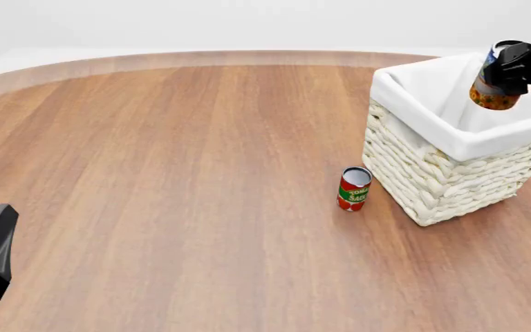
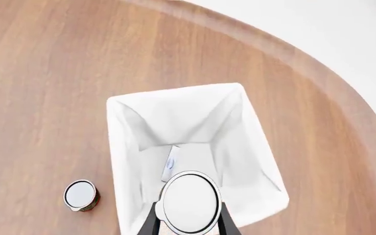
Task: Pick up the alphabet soup and the cream cheese box, and put them in the basket.
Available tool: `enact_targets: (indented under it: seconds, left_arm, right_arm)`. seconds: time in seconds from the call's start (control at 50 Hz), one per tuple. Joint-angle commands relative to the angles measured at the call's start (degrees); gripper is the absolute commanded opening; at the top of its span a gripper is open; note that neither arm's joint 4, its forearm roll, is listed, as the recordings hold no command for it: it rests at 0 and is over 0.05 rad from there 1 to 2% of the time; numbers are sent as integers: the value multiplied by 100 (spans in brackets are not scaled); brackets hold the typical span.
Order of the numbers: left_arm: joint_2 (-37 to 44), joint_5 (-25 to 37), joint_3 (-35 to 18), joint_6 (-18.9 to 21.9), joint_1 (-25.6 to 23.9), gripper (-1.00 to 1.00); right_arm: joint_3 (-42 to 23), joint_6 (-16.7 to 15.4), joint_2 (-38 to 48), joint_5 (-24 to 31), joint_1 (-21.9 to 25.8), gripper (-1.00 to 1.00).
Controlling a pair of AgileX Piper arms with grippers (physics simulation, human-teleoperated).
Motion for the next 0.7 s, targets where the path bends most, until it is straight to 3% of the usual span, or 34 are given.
enact_targets:
  seconds: [0.02,0.7]
  left_arm:
    - [0,0,0,0,0,100]
    - [0,0,0,0,0,100]
  right_arm:
    - [86,153,401,-402,100,-100]
    - [-44,86,1193,-832,-36,-100]
